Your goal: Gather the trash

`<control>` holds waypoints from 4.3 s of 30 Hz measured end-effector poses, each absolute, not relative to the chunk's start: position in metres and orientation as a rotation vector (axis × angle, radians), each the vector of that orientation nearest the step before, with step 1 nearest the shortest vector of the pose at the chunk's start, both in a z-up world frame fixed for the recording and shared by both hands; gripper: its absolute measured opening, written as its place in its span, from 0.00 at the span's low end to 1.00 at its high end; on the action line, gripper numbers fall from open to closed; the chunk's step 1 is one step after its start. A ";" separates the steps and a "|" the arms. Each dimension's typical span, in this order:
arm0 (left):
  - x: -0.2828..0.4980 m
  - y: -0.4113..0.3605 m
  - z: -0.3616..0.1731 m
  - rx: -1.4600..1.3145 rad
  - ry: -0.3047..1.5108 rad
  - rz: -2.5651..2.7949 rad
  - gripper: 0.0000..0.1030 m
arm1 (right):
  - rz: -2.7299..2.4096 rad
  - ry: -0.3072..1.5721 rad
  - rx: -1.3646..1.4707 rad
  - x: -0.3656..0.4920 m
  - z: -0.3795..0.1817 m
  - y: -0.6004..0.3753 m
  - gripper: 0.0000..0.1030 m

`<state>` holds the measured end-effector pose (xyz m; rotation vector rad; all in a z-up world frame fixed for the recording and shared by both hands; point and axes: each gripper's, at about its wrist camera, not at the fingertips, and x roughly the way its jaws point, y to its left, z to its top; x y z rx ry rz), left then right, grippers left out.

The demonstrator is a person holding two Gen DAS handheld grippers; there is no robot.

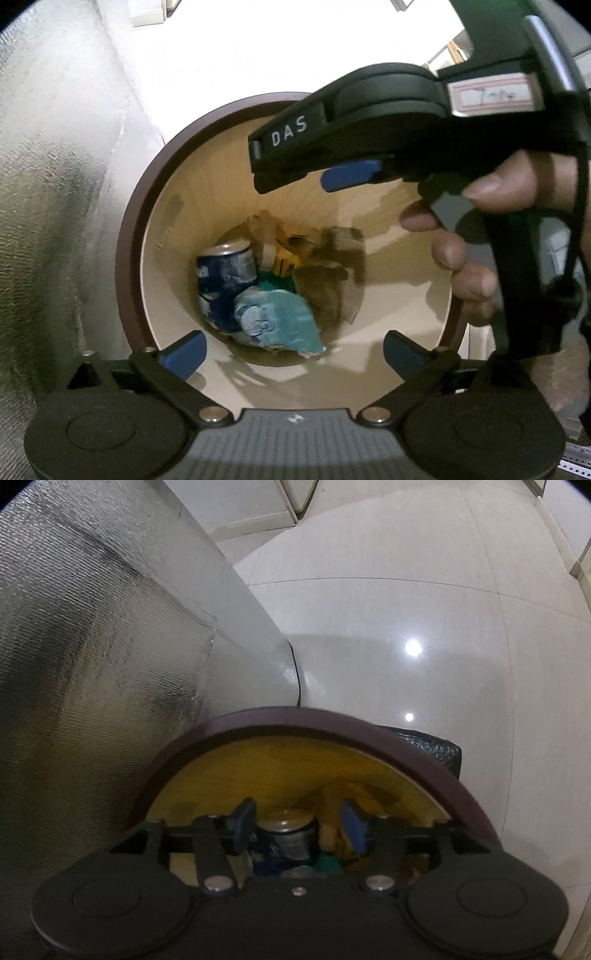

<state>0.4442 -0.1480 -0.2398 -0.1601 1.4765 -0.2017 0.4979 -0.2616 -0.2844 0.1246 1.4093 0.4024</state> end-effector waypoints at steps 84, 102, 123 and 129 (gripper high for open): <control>0.200 -0.082 -0.041 0.012 0.662 -0.084 1.00 | 0.048 0.646 0.032 0.144 -0.047 -0.342 1.00; 0.153 -0.045 -0.047 0.010 0.612 -0.062 1.00 | 0.045 0.580 0.009 0.090 -0.048 -0.305 1.00; 0.133 -0.045 -0.044 0.014 0.579 -0.054 1.00 | 0.041 0.563 0.012 0.073 -0.047 -0.298 1.00; 0.133 -0.044 -0.044 0.015 0.575 -0.054 1.00 | 0.041 0.560 0.011 0.072 -0.046 -0.297 1.00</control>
